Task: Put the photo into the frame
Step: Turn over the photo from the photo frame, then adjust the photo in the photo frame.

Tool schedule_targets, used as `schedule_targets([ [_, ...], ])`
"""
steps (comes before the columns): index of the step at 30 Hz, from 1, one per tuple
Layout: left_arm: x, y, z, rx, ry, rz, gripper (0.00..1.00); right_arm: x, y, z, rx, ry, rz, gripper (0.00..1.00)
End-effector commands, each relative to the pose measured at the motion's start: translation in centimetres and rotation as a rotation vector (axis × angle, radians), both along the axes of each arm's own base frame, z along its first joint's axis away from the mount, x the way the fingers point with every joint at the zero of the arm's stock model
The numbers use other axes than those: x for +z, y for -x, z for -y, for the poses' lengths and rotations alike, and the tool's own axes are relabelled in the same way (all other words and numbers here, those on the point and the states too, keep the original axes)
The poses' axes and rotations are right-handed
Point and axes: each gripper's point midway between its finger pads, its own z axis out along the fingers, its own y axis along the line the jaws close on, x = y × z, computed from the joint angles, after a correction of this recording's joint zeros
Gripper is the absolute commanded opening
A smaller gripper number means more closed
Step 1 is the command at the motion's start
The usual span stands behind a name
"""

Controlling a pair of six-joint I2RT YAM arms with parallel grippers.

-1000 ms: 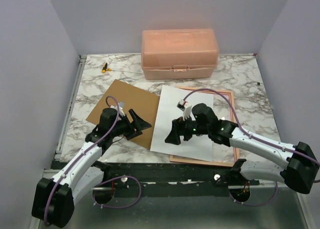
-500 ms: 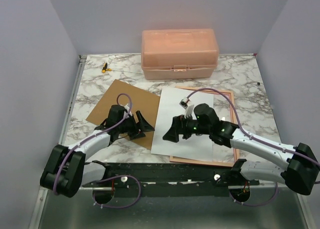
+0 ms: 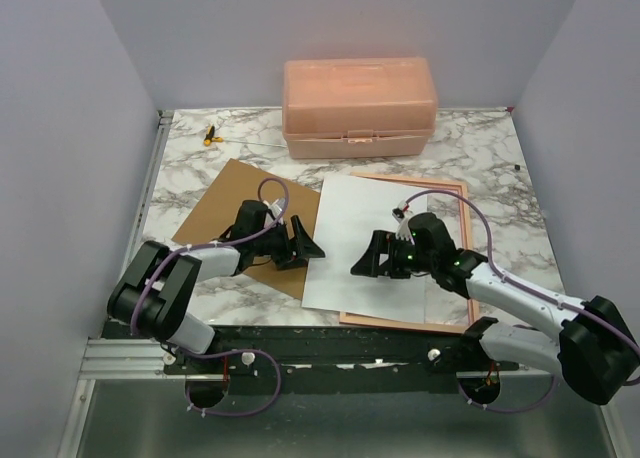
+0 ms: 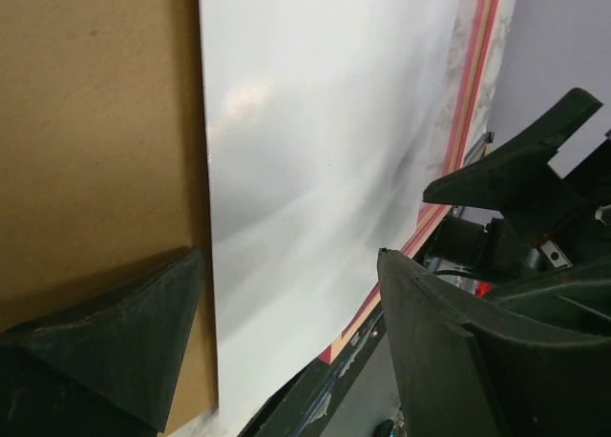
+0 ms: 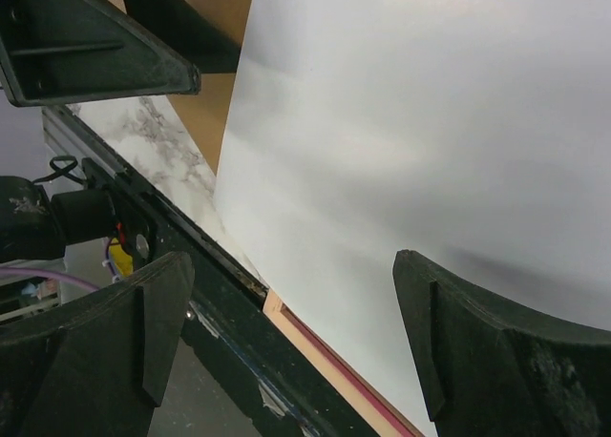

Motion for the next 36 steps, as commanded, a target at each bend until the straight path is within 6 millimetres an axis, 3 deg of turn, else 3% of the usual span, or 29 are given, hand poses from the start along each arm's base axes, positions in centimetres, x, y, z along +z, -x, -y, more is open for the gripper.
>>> schedule_targets([
  [1, 1.1, -0.3, 2.0, -0.070, 0.095, 0.064, 0.75, 0.7, 0.2, -0.2, 0.006, -0.048, 0.002, 0.94],
  [5, 2.0, -0.2, 2.7, -0.088, 0.162, 0.084, 0.71, 1.2, 0.1, -0.1, 0.002, -0.054, 0.015, 0.94],
  [12, 3.3, 0.3, 2.5, -0.079, 0.185, 0.125, 0.55, 2.3, 0.0, -0.3, 0.010, -0.080, 0.033, 0.95],
  [22, 2.4, 0.7, 3.5, -0.080, 0.172, 0.090, 0.30, 5.9, -0.3, -1.6, 0.054, -0.159, 0.076, 0.95],
  [29, 1.6, 1.2, 3.9, -0.087, 0.128, 0.076, 0.10, 7.1, -0.2, -1.6, 0.050, -0.179, 0.081, 0.95],
  [36, 1.9, 1.2, 4.0, -0.087, 0.120, 0.081, 0.00, 9.0, -0.5, -1.4, 0.033, -0.189, 0.120, 0.95],
])
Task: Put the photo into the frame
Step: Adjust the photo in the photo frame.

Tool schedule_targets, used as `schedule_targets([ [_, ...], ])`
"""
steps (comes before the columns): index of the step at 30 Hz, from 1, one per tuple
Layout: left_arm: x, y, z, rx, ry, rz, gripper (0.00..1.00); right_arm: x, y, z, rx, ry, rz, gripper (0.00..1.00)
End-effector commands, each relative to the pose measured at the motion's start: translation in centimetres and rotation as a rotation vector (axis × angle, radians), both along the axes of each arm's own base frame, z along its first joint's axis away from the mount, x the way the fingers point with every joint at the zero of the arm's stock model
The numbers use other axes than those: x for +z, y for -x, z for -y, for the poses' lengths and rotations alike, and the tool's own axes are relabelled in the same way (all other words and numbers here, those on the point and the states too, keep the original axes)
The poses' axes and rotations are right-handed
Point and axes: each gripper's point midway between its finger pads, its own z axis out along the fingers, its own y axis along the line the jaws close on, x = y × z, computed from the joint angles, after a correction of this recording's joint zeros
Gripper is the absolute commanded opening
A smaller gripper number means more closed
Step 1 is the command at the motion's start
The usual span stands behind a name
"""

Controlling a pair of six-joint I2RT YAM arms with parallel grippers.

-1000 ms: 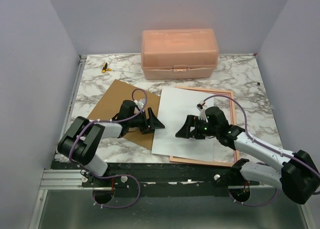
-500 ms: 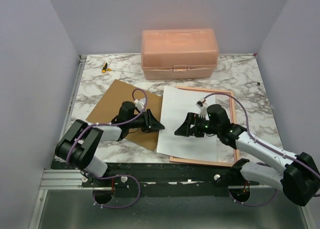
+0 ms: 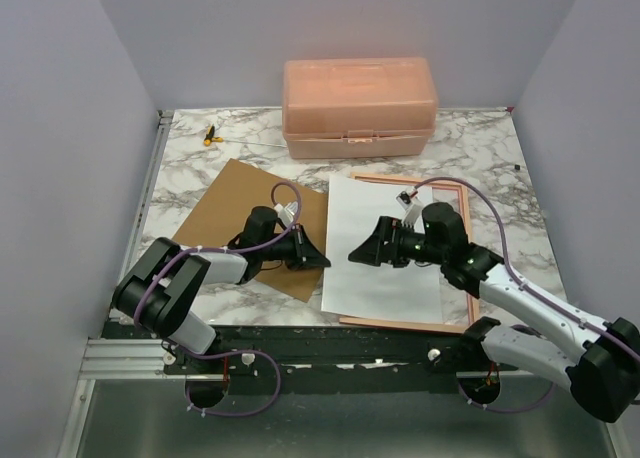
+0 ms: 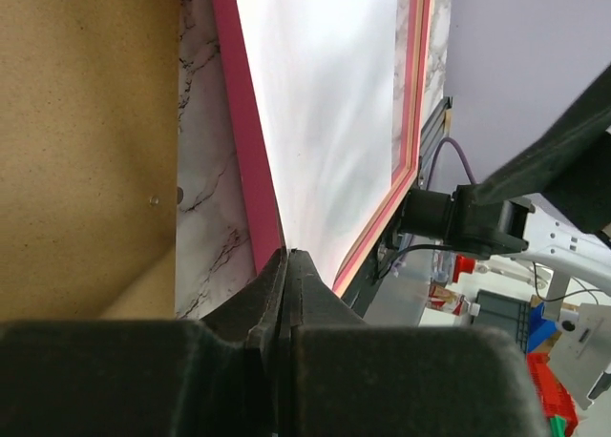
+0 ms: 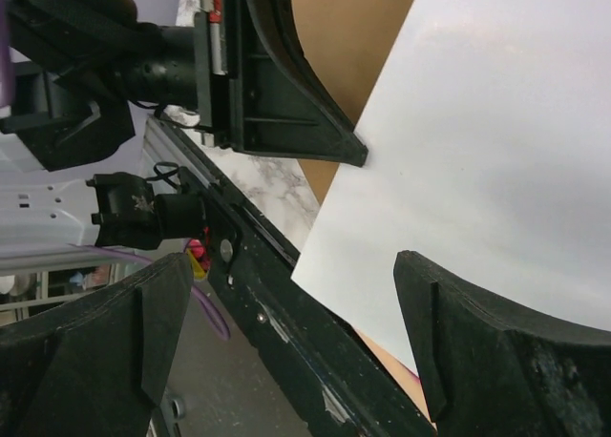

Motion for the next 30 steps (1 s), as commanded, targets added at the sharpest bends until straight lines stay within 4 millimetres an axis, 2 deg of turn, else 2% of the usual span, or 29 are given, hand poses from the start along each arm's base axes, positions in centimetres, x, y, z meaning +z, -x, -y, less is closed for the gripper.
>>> schedule_targets([
  [1, 0.5, -0.6, 0.3, 0.009, -0.019, 0.031, 0.00, 3.0, -0.4, -0.1, -0.009, -0.039, 0.046, 0.95],
  [8, 1.0, -0.6, 1.4, -0.028, -0.068, 0.053, 0.00, 5.2, -0.7, 0.3, -0.037, -0.053, 0.091, 0.95],
  [13, 1.7, -0.8, 2.6, -0.048, -0.080, 0.064, 0.00, 6.0, -1.0, 0.6, -0.059, -0.048, 0.109, 0.95],
  [22, 1.5, -1.0, 4.7, -0.044, -0.098, 0.029, 0.00, 6.3, -1.3, 1.3, -0.092, -0.012, 0.118, 0.95],
  [30, 1.4, -0.7, 7.2, -0.086, -0.105, 0.021, 0.00, 6.1, -1.3, 1.7, -0.105, 0.010, 0.119, 0.95],
])
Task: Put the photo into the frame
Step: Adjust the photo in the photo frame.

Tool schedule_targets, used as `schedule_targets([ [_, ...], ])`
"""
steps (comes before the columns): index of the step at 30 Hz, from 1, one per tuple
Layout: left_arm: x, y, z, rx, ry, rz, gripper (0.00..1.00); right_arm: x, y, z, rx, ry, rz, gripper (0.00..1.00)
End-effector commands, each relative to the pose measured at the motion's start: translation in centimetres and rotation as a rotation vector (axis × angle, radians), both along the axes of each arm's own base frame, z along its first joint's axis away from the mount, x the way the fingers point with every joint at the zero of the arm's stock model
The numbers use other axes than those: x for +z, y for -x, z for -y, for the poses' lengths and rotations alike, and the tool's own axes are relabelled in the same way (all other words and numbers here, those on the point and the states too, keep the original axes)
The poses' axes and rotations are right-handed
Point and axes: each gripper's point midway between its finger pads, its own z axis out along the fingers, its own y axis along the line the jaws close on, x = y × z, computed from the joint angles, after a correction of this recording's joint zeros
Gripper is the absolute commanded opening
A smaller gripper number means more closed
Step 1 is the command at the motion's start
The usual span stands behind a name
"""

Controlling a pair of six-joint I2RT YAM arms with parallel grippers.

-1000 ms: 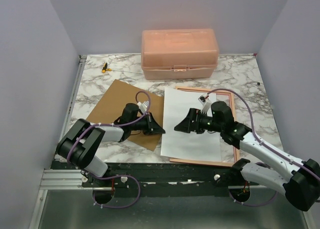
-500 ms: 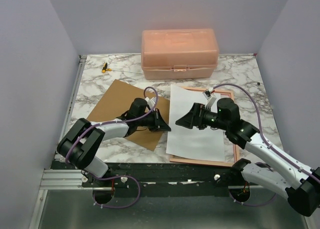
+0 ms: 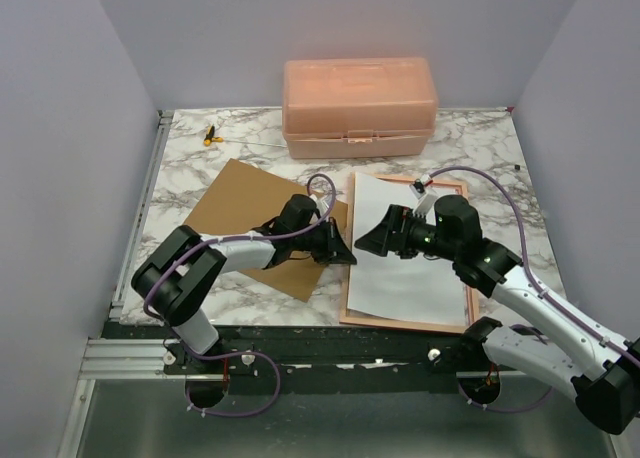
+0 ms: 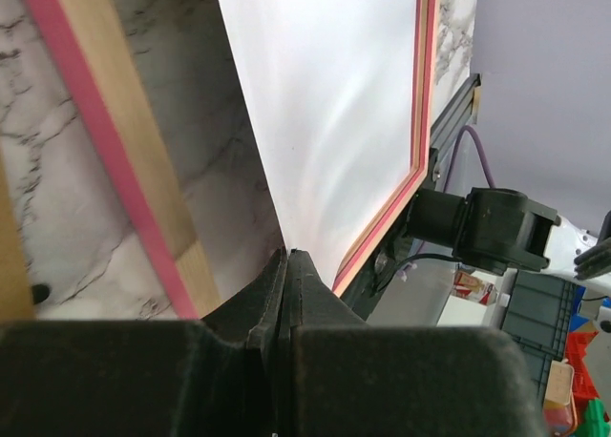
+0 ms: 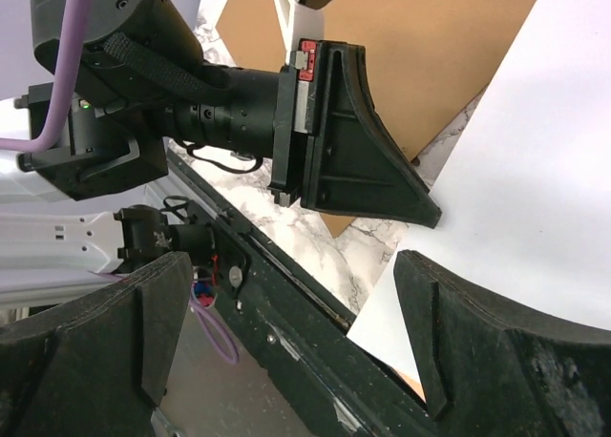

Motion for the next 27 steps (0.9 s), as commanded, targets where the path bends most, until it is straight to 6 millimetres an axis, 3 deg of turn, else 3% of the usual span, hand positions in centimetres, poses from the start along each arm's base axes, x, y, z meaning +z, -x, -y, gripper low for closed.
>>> schedule_targets([
  [1, 0.3, -0.6, 1.8, 0.001, -0.012, 0.012, 0.00, 1.2, -0.3, 0.6, -0.025, 0.016, 0.036, 0.95],
  [7, 0.4, -0.4, 3.4, -0.021, -0.014, 0.010, 0.00, 1.3, -0.4, 1.2, -0.037, 0.051, 0.041, 0.95],
  [12, -0.1, -0.4, 3.6, -0.019, -0.040, 0.008, 0.01, 1.2, -0.3, 1.4, -0.047, 0.056, 0.039, 0.95],
  [15, -0.3, -0.6, 2.7, 0.001, -0.094, 0.026, 0.14, 1.0, -0.3, 1.5, -0.052, 0.062, 0.038, 0.95],
  [18, -0.4, -1.1, 1.3, 0.048, -0.187, 0.058, 0.42, 0.7, -0.3, 1.6, -0.057, 0.069, 0.030, 0.95],
  [21, 0.1, -1.6, -0.4, 0.091, -0.278, 0.106, 0.59, 0.5, -0.4, 1.7, -0.058, 0.076, 0.031, 0.95],
  [23, 0.7, -1.9, -1.4, 0.119, -0.316, 0.137, 0.66, 0.3, -0.6, 1.7, -0.059, 0.089, 0.029, 0.95],
  [27, 1.6, -2.0, -3.1, 0.168, -0.364, 0.172, 0.69, -0.4, -0.9, 1.7, -0.064, 0.113, 0.015, 0.95],
])
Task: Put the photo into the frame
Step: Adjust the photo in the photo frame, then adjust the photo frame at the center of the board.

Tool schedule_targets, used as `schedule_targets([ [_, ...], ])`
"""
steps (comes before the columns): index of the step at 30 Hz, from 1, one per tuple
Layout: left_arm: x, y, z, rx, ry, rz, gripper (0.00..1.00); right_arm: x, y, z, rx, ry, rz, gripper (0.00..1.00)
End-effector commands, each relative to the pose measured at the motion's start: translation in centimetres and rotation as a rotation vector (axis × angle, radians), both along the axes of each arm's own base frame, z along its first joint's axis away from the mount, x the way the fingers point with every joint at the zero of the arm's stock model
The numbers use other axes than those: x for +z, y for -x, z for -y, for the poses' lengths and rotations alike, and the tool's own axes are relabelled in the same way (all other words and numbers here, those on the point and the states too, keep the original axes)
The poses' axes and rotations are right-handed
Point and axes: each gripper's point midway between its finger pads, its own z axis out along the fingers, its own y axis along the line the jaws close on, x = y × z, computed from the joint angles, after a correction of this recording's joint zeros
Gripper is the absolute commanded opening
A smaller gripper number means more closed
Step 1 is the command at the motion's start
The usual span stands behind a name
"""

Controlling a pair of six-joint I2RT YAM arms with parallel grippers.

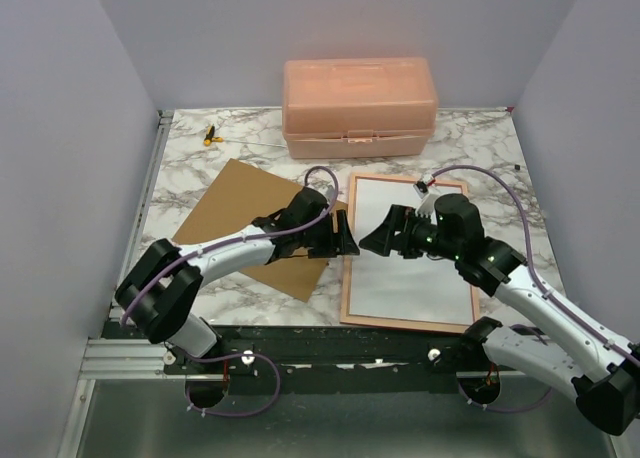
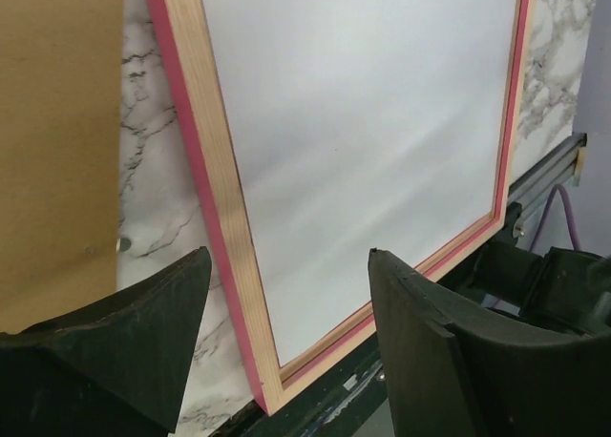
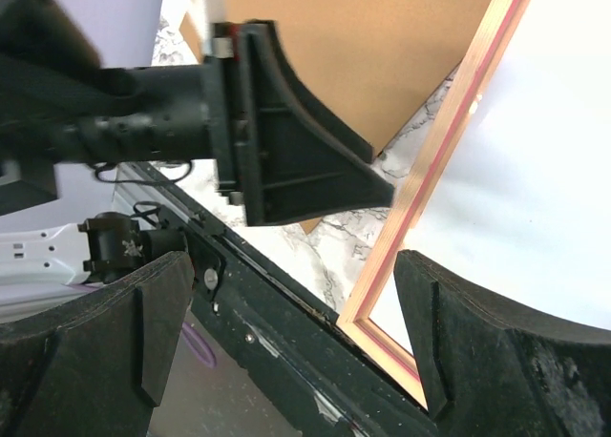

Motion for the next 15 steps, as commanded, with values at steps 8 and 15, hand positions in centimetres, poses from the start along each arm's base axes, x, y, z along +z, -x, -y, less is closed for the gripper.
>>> schedule_targets([
  [8, 2.3, -0.7, -6.0, 0.160, -0.167, 0.163, 0.79, -3.1, -1.2, -0.2, -0.003, 0.094, -0.059, 0.95],
  [15, 2.2, 0.1, -8.1, 0.202, -0.116, 0.149, 0.81, -6.4, -1.9, -1.0, 0.004, 0.146, -0.148, 0.94],
])
